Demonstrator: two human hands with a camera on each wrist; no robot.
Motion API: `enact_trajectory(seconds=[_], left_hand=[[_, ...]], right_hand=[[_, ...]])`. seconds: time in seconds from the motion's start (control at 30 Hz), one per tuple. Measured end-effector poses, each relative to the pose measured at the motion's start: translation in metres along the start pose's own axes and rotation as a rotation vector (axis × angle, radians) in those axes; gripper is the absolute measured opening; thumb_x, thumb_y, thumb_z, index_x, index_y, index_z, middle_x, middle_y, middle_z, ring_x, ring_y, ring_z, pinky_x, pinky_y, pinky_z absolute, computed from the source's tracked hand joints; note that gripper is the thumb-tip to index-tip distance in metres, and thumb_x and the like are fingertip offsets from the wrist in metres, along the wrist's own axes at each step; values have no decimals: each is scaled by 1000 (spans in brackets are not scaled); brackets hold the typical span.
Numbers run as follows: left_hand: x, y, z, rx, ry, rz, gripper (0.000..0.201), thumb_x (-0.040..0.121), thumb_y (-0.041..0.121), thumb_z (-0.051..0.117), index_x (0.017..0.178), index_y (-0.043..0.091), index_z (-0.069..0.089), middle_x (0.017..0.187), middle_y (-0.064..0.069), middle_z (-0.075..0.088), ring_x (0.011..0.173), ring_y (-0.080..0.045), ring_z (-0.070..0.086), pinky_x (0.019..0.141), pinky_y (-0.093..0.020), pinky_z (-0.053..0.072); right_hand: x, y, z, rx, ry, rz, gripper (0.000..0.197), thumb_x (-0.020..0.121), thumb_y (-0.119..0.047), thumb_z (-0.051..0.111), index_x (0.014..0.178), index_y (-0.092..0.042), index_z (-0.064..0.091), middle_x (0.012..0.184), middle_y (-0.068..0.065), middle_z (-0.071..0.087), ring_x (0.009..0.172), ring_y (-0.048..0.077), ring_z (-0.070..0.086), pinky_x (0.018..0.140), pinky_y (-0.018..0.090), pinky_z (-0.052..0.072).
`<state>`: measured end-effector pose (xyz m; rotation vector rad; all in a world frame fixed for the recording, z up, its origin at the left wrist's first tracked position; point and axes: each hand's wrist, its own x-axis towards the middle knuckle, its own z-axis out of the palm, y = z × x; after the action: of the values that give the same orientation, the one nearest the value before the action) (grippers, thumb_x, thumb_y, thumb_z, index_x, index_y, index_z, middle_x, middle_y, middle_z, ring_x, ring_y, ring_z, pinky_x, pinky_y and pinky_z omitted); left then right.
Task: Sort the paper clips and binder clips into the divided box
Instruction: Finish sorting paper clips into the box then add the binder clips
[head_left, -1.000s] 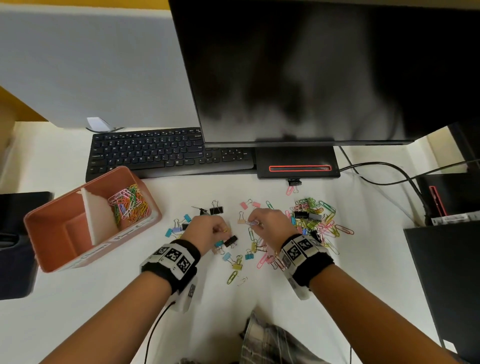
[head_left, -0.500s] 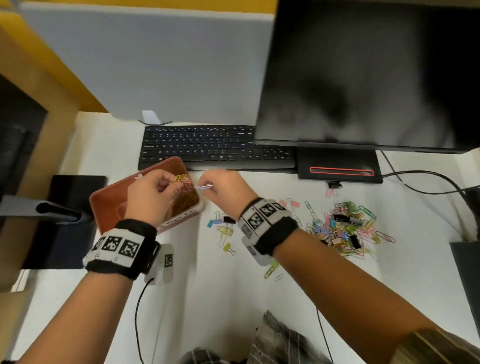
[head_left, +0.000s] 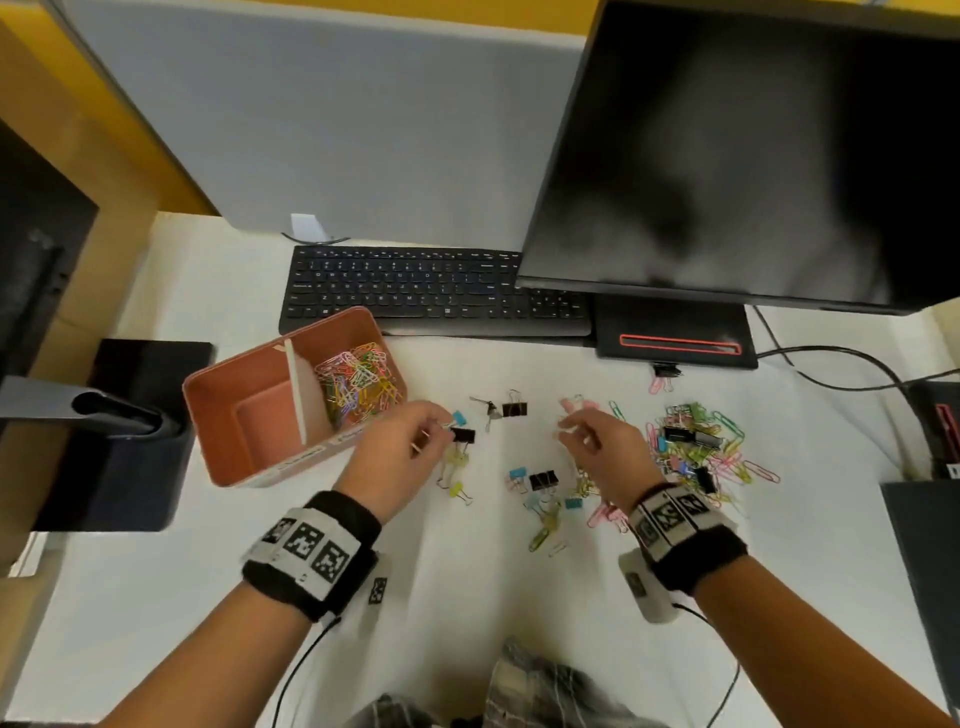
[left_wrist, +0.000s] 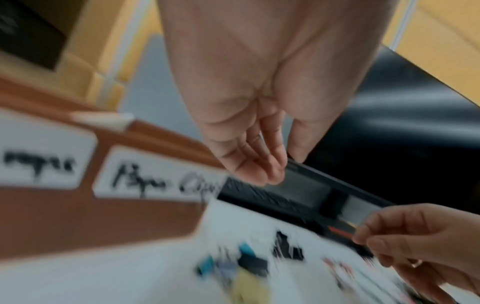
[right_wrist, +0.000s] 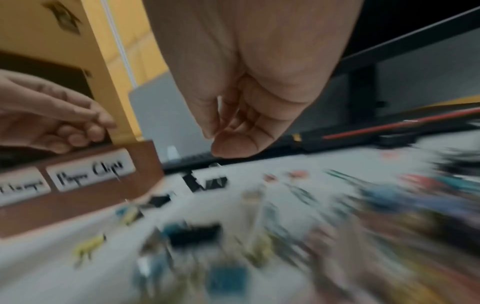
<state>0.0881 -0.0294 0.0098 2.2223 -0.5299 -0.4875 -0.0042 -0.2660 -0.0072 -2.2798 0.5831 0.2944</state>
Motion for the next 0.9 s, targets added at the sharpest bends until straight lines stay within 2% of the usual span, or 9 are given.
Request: enact_trajectory(seconds=[0.07, 0.13, 0.23, 0.33, 0.53, 0.63, 0.77, 0.83, 0.9], left_hand=[[-1, -1, 37, -8, -128, 21, 15, 86, 19, 60, 99, 26, 59, 94, 5, 60, 73, -4, 57, 64, -12, 42], [-1, 3, 73, 32, -254, 66, 23, 85, 20, 62, 107, 24, 58, 98, 4, 54, 75, -1, 53, 67, -7, 39], [0, 4, 115, 167, -376, 104, 36, 82, 19, 63, 116, 24, 55, 108, 0, 47, 95, -13, 47, 83, -23, 42], [6, -3, 131, 284, -316, 115, 38, 80, 14, 64, 116, 23, 57, 111, -2, 47, 101, -19, 43, 89, -31, 43], [17, -3, 115, 184, -172, 49, 47, 81, 18, 67, 124, 19, 50, 117, 2, 43, 89, -10, 48, 88, -21, 42], [7, 3, 106, 195, -96, 107, 28, 82, 20, 66, 107, 15, 55, 105, 1, 47, 80, -12, 48, 76, -22, 43], [-16, 3, 116, 219, -281, 20, 23, 78, 37, 68, 86, 21, 54, 83, 6, 50, 71, -7, 46, 62, -15, 34], [-25, 3, 130, 244, -360, -5, 27, 75, 40, 70, 89, 21, 56, 85, 5, 50, 77, -10, 48, 66, -18, 37], [-30, 2, 142, 253, -353, -39, 28, 75, 36, 71, 92, 19, 59, 89, 4, 50, 82, -12, 48, 72, -22, 41]], right_hand=[[-4, 30, 0, -22, -29, 98, 21, 87, -20, 60, 107, -14, 61, 83, -7, 60, 65, 5, 55, 60, 23, 53], [-1, 46, 4, -49, -62, 134, 28, 85, -22, 63, 112, -15, 59, 95, -1, 61, 77, 13, 56, 74, 32, 55], [9, 51, 12, -174, -93, 91, 37, 83, -31, 64, 117, -17, 56, 110, 1, 57, 96, 16, 54, 89, 34, 48], [18, 48, 16, -185, -64, 82, 28, 85, -27, 62, 111, -18, 58, 109, 1, 61, 99, 18, 58, 88, 35, 49], [24, 51, 8, -157, -105, 50, 17, 88, -20, 55, 103, -18, 63, 102, 0, 67, 95, 19, 61, 86, 36, 52], [20, 55, -1, -140, -112, -43, 15, 89, -18, 53, 96, -15, 66, 96, 2, 60, 89, 19, 58, 86, 35, 50], [-3, 63, -14, -55, -171, -194, 10, 89, -20, 55, 88, -15, 63, 90, -5, 55, 77, 9, 56, 73, 24, 50], [-18, 68, -10, -68, -270, -272, 9, 89, -23, 57, 94, -19, 63, 85, -10, 56, 75, 4, 54, 71, 20, 44], [-29, 75, 3, -124, -385, -284, 18, 87, -25, 60, 104, -20, 62, 87, -7, 59, 77, 9, 55, 73, 23, 44]])
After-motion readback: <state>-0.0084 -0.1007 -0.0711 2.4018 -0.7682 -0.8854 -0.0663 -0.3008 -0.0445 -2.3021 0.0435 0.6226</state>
